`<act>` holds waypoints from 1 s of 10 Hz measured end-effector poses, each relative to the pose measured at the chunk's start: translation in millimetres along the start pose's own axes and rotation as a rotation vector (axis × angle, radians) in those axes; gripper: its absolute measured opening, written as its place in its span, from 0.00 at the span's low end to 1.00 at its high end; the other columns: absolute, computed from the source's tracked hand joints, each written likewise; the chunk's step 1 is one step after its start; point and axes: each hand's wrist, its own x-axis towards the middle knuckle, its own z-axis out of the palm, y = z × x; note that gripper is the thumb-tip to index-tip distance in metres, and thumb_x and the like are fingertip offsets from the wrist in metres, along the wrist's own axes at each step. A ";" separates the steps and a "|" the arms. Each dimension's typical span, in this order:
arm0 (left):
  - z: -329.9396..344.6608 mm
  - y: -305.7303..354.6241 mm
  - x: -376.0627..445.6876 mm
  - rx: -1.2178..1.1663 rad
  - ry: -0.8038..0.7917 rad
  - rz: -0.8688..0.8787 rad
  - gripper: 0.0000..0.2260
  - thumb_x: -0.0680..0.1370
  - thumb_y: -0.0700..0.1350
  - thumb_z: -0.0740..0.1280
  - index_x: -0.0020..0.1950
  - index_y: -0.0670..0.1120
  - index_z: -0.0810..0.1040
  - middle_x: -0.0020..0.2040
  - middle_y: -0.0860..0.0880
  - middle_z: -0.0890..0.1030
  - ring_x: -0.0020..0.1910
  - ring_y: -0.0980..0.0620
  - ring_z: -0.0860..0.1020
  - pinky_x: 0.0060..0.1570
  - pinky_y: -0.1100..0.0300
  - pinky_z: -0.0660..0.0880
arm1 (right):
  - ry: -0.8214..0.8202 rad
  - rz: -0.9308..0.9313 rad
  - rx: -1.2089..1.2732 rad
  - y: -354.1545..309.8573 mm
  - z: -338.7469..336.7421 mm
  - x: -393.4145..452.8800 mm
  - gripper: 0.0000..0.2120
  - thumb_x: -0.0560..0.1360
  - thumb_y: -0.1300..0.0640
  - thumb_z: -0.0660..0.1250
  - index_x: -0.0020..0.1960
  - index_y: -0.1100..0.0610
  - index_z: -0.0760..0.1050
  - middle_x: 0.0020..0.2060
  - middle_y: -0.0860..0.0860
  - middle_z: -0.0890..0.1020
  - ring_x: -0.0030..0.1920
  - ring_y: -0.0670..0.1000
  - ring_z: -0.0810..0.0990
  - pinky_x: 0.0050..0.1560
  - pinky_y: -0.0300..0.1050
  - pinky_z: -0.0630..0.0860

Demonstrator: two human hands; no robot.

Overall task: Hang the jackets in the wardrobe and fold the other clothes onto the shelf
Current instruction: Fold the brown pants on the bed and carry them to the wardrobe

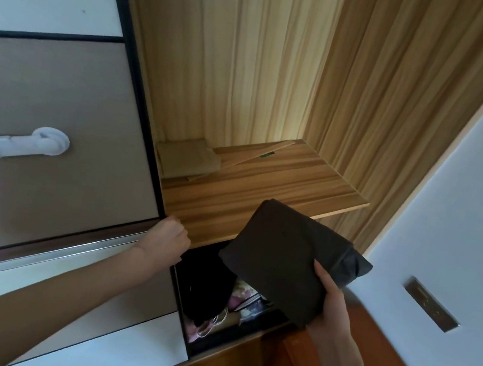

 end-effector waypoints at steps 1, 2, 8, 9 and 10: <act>10.2 -0.6 -5.1 -0.016 0.033 -0.082 0.15 0.86 0.51 0.58 0.59 0.47 0.83 0.55 0.46 0.84 0.56 0.45 0.79 0.56 0.52 0.70 | -0.009 0.010 -0.002 2.3 3.3 4.5 0.26 0.74 0.51 0.76 0.71 0.52 0.77 0.59 0.57 0.86 0.55 0.62 0.87 0.46 0.58 0.86; 12.6 5.8 -5.1 -0.229 0.089 -0.198 0.12 0.85 0.47 0.58 0.59 0.47 0.79 0.55 0.46 0.83 0.56 0.44 0.79 0.54 0.52 0.71 | -0.010 0.020 -0.025 2.3 8.1 6.5 0.25 0.75 0.51 0.75 0.71 0.52 0.76 0.59 0.57 0.86 0.56 0.62 0.87 0.45 0.57 0.86; -39.8 51.4 99.4 -2.913 -0.234 -0.467 0.24 0.73 0.51 0.78 0.65 0.42 0.82 0.58 0.39 0.86 0.57 0.39 0.86 0.63 0.44 0.79 | -0.146 0.223 -0.353 -76.6 44.2 110.9 0.22 0.76 0.51 0.72 0.67 0.60 0.80 0.59 0.61 0.86 0.56 0.61 0.87 0.58 0.57 0.81; -40.7 56.6 131.9 -2.930 -0.062 -0.578 0.19 0.76 0.49 0.76 0.65 0.47 0.81 0.56 0.42 0.87 0.55 0.42 0.86 0.57 0.46 0.82 | -0.130 0.200 -0.396 -89.1 53.8 155.5 0.23 0.80 0.41 0.68 0.66 0.56 0.81 0.59 0.60 0.86 0.58 0.60 0.86 0.62 0.57 0.79; -40.4 59.1 163.7 -2.878 0.163 -0.694 0.17 0.78 0.48 0.75 0.65 0.56 0.77 0.58 0.46 0.87 0.55 0.44 0.86 0.51 0.48 0.83 | -0.087 0.130 -0.454 -89.9 54.6 210.7 0.29 0.76 0.35 0.70 0.71 0.50 0.78 0.60 0.58 0.86 0.59 0.61 0.86 0.62 0.61 0.81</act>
